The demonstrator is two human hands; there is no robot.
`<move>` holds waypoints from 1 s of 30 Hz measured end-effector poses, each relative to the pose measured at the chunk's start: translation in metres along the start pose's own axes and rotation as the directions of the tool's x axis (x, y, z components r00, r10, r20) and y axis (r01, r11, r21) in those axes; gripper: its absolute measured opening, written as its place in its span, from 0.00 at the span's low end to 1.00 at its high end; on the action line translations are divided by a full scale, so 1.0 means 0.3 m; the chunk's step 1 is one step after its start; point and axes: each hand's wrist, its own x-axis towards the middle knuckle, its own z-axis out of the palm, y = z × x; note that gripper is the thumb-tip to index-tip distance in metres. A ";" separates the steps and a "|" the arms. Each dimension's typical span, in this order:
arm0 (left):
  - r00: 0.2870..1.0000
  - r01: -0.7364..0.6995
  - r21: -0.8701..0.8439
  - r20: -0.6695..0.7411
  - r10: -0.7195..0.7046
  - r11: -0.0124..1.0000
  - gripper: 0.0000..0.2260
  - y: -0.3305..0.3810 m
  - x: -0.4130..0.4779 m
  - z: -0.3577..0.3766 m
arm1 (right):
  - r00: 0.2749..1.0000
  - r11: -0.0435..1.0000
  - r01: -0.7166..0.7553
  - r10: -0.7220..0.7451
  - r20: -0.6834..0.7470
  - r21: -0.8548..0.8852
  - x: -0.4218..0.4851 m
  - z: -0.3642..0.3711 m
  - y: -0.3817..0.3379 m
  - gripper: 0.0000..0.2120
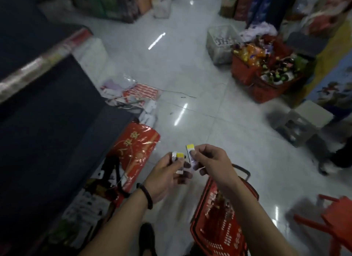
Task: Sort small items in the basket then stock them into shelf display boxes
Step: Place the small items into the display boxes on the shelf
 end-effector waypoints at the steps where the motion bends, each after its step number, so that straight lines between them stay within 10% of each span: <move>1: 0.999 -0.041 -0.005 -0.034 0.041 0.999 0.13 0.032 -0.053 -0.050 | 0.998 0.999 0.026 -0.025 0.058 -0.026 -0.003 0.063 -0.029 0.06; 9: 0.896 -0.369 0.123 -0.217 0.388 0.921 0.03 0.196 -0.463 -0.488 | 0.938 0.980 0.197 -0.200 0.283 0.040 -0.118 0.675 -0.212 0.20; 17: 0.741 -0.472 0.123 -0.481 0.468 0.873 0.04 0.282 -0.883 -1.072 | 0.856 0.913 0.401 -0.345 0.384 -0.072 -0.249 1.375 -0.300 0.09; 23: 0.608 -0.518 0.229 -0.579 0.543 0.824 0.03 0.365 -1.176 -1.423 | 0.614 0.667 0.715 -0.458 0.643 -0.207 -0.292 1.777 -0.379 0.09; 30: 0.438 -0.514 0.355 -0.675 0.594 0.781 0.01 0.445 -1.378 -1.679 | 0.148 0.166 0.983 -0.467 0.872 -0.078 -0.238 2.186 -0.501 0.08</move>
